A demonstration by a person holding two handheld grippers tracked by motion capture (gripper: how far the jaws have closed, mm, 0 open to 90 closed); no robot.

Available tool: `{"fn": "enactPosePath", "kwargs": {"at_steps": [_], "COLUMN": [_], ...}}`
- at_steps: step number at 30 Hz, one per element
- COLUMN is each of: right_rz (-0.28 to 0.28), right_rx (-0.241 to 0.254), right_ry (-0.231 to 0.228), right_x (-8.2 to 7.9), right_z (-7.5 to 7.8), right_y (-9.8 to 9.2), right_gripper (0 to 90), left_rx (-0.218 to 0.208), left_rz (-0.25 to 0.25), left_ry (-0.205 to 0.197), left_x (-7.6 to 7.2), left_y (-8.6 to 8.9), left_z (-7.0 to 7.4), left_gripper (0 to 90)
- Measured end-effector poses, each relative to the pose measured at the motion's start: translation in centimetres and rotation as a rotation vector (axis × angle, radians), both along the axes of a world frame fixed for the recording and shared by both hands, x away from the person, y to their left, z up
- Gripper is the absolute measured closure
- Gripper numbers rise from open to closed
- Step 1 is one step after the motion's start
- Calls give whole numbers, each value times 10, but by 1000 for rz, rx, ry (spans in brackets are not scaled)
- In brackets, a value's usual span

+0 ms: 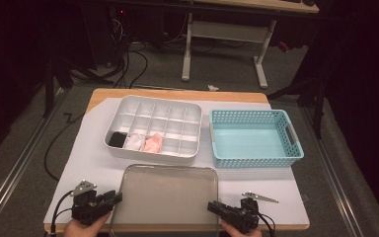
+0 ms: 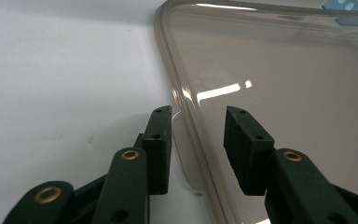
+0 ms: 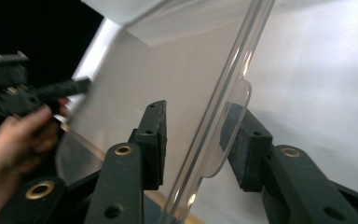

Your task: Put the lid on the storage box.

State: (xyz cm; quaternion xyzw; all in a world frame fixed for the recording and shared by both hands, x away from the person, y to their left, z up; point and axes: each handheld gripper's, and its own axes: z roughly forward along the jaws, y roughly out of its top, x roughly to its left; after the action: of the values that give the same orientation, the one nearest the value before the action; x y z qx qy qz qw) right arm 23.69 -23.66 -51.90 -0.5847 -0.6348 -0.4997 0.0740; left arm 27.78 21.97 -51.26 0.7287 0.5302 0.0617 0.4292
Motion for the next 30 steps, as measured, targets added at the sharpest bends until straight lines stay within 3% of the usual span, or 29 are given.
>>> {"fn": "enactPosePath", "kwargs": {"at_steps": [3,6,9,11,14,18,23,30], "right_rz": [26,52,74,81,82,80,67,45], "right_rx": [-28,-14,-47,-49,-55,-63,-83,-109], "right_ry": [20,21,1,-6,-11,-9,-16,-74], "right_x": [3,7,6,5,5,6,8,15], "right_z": [-3,-5,-4,-5,-4,-4,-1,14], "right_y": [-4,-7,-9,-10,-10,-10,-7,-1], "right_gripper": [610,651,683,691,687,682,661,655], "left_rx": [1,-4,-52,-60,-62,-71,-100,-96], "left_rz": [-9,-22,-26,-22,-27,-53,-43,-23], "left_ry": [-3,-5,10,18,10,13,14,-40], "left_x": [0,-1,-1,-1,-2,-3,-2,-1], "left_y": [0,-1,2,4,4,-2,3,4], "left_z": [0,0,1,0,-1,-2,1,14], "left_gripper": [602,552,473,446,445,507,545,566]}}
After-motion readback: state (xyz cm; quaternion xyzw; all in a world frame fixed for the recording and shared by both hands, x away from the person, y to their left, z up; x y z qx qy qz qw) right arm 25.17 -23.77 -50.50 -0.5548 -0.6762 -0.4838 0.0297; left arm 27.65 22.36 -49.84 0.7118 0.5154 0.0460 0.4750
